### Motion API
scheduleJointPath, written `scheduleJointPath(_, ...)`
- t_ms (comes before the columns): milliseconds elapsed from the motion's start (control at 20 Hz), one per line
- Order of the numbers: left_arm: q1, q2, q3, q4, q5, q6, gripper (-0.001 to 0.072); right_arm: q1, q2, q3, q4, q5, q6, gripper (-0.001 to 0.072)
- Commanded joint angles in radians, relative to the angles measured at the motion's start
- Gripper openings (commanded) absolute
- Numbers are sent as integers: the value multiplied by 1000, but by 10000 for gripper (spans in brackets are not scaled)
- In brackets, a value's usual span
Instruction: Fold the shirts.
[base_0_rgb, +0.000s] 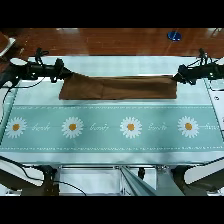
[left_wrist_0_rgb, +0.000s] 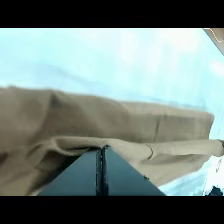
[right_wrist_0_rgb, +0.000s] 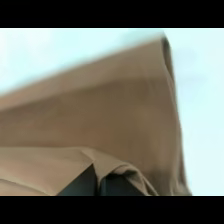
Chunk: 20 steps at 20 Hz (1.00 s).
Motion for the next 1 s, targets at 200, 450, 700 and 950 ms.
scheduleJointPath(200, 38, -111, 89, 15, -165, -20, 507, -9, -84, 89, 72, -48, -10, 414)
scheduleJointPath(450, 198, 38, 84, 377, -368, -71, 507, -180, -44, 96, 26, 173, -36, 414)
scheduleJointPath(700, 169, 421, -312, 410, 18, -40, 507, -201, -46, -27, 2, 121, -13, 414)
scheduleJointPath(950, -8, 681, -605, 388, 195, -41, 507, -114, -113, -35, 111, 63, -23, 415)
